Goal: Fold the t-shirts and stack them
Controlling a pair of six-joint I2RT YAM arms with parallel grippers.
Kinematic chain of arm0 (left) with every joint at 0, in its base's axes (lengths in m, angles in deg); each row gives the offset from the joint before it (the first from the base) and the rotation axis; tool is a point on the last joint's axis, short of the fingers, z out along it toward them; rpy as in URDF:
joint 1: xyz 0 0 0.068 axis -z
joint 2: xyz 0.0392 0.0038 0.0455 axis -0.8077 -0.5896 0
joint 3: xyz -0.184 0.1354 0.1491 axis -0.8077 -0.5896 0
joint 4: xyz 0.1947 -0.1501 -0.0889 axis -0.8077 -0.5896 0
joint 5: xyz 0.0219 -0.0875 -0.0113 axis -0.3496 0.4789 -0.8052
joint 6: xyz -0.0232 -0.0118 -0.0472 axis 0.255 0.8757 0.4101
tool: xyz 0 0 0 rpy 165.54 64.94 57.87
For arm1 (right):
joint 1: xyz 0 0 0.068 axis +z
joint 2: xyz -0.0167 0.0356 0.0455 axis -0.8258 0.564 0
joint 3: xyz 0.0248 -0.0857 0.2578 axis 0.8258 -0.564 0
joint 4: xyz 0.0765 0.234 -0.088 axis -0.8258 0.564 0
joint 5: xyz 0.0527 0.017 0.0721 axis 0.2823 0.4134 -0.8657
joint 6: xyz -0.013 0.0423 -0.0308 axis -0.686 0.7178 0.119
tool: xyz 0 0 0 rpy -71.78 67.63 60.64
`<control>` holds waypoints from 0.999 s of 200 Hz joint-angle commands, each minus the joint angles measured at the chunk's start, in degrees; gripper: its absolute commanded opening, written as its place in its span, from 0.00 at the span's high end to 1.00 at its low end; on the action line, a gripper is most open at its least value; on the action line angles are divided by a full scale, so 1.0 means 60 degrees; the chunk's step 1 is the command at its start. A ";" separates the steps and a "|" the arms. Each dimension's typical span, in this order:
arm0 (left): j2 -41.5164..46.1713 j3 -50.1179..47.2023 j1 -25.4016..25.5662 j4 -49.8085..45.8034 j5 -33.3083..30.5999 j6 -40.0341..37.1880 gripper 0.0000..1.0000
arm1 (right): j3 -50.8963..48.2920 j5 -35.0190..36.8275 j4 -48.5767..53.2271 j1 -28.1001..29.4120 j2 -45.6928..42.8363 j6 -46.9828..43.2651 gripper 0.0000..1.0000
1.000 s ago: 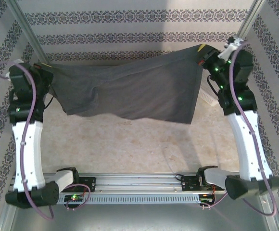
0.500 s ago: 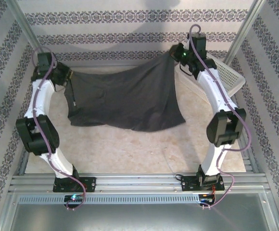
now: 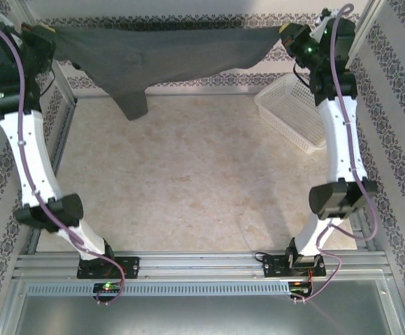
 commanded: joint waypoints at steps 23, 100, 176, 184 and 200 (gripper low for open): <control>0.3790 -0.6276 -0.0125 -0.0891 -0.1751 -0.0013 1.00 | -0.6227 0.1430 -0.0249 0.0431 -0.3669 -0.0208 1.00; 0.4806 -1.3201 0.0401 -0.0572 -0.0992 -0.0441 0.47 | -1.0494 0.2209 0.2117 0.0814 -0.4184 -0.0994 0.48; 0.4800 -1.3949 0.1623 -0.0819 -0.1481 -0.0256 0.61 | -1.0135 0.2197 0.2018 0.2074 -0.3054 -0.1490 0.58; 0.4649 -1.4018 0.1761 -0.0841 -0.1511 -0.0184 0.62 | -1.0115 0.2167 0.1999 0.2170 -0.2827 -0.1421 0.61; 0.4579 -1.4114 0.1861 -0.1400 -0.1812 -0.0094 0.64 | -1.0161 0.2032 0.2031 0.2205 -0.2561 -0.1195 0.62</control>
